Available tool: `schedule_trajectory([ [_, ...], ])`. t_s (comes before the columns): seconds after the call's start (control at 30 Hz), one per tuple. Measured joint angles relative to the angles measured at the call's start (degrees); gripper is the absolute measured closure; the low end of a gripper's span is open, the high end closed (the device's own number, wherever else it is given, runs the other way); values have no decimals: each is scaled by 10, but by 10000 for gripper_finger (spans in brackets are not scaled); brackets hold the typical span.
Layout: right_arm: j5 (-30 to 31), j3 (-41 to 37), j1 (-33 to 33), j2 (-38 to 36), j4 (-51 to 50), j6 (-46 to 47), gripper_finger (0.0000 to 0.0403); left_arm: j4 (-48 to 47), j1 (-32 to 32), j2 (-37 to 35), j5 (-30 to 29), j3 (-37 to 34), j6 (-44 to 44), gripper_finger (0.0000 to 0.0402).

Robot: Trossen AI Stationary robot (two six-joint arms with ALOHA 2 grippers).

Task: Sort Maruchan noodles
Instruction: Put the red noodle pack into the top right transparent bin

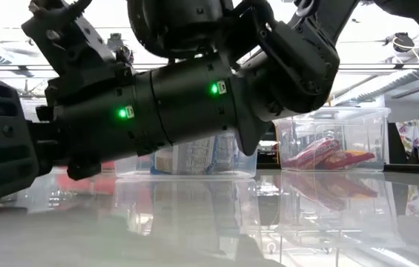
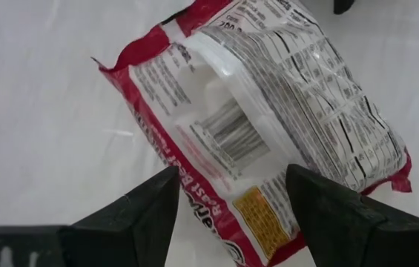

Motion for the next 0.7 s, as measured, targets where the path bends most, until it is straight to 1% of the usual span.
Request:
schedule_trajectory([
  [0.2, 8, 1, 5, -1, 4, -62, 165, 0, 0, 0, -29, 0, 23, 149],
  [0.3, 23, 1, 6, -2, 4, -85, 165, -10, 0, 0, -62, 0, 37, 149],
  [0.37, 43, 1, 10, -2, 4, -107, 165, -19, 0, 0, -81, 0, 39, 149],
  [0.5, 58, 2, 14, -3, 0, -153, 165, -20, 0, 0, -95, 0, 43, 149],
  [0.57, 52, 2, 14, -3, -7, -161, 165, -20, 0, 0, -95, 0, 42, 149],
  [0.7, 10, 2, 8, -4, -21, -143, 165, -21, 0, 0, -96, 0, 52, 149],
])
